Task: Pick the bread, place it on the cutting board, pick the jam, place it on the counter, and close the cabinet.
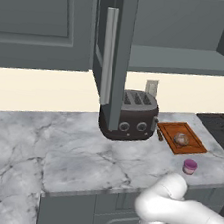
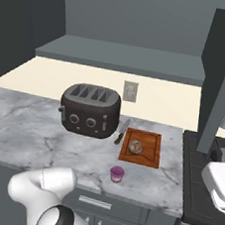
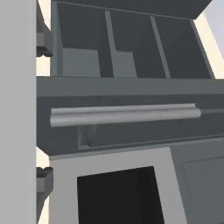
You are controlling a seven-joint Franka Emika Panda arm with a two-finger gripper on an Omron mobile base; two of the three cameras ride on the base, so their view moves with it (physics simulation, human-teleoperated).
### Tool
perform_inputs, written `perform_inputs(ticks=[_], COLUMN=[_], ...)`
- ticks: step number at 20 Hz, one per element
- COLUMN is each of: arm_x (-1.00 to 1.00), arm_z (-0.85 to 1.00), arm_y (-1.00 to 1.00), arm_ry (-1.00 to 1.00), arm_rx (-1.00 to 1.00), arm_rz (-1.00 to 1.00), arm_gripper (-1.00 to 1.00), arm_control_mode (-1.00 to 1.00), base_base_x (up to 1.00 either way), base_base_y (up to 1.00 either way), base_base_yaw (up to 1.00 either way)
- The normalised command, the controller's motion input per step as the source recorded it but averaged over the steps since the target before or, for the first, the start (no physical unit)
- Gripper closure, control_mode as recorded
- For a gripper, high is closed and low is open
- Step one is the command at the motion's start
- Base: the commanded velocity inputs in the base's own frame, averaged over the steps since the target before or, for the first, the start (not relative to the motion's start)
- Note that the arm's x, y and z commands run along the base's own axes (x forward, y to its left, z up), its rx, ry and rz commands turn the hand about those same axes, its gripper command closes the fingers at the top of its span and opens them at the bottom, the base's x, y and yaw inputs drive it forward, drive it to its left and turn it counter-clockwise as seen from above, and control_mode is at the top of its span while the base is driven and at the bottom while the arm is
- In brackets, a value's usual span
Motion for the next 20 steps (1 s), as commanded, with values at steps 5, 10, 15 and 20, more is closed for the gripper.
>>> perform_inputs(ticks=[5,10,15,20], arm_x=[0.16,0.23,0.24,0.25], arm_z=[0.0,0.0,0.0,0.0], arm_y=[-0.01,0.0,-0.05,-0.13], arm_ry=[-0.01,-0.01,-0.02,-0.02], arm_rx=[0.0,0.0,0.0,0.0], arm_rz=[0.11,0.11,0.11,0.11], arm_gripper=[-1.0,-1.0,-1.0,-1.0], arm_control_mode=[-1.0,-1.0,-1.0,-1.0], base_base_x=[0.0,0.0,0.0,0.0], base_base_y=[0.0,0.0,0.0,0.0], base_base_yaw=[0.0,0.0,0.0,0.0])
